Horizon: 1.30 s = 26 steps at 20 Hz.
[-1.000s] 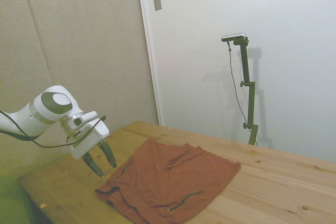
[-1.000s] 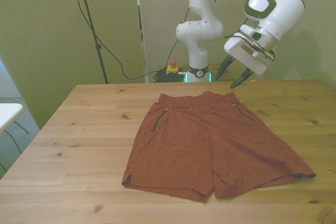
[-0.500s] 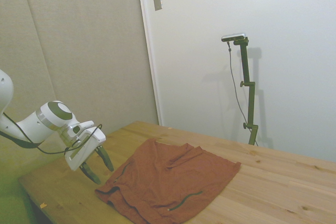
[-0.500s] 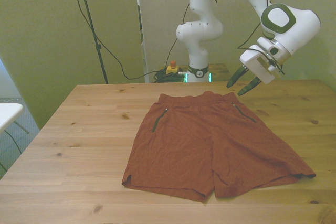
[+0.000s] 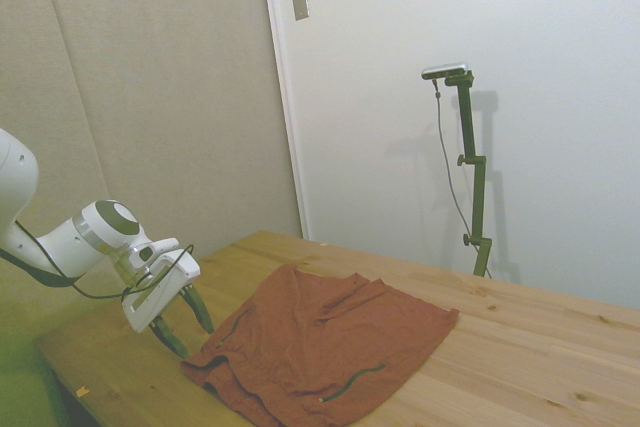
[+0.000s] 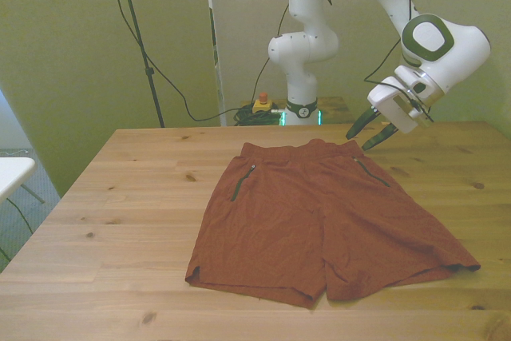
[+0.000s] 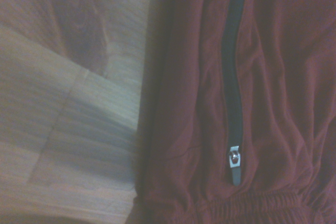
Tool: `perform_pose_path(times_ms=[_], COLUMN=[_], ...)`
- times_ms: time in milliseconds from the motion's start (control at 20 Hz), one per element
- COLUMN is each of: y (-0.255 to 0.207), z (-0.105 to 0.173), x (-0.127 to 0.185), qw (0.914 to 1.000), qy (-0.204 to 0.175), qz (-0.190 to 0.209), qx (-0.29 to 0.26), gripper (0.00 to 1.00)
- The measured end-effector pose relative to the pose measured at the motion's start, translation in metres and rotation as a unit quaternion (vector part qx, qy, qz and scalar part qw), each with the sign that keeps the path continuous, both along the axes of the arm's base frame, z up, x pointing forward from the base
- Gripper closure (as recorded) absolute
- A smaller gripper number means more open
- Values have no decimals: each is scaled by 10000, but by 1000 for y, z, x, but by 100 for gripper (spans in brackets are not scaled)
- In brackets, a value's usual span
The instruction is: Fold the shorts
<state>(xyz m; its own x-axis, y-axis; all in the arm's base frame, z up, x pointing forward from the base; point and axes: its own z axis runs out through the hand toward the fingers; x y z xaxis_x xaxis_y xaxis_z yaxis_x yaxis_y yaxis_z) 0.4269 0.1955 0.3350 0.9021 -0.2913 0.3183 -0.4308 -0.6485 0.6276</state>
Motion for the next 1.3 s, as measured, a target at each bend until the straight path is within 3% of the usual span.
perform_pose_path(times_ms=[150,200,1300], y=[-5,-7,-14], z=[-2,-4,-24], x=[-1,-2,-1], qw=[9999,9999,9995], qy=[69,87,278], qz=[-73,-90,-130], qx=[-91,-101,-117], gripper=[0,100,100])
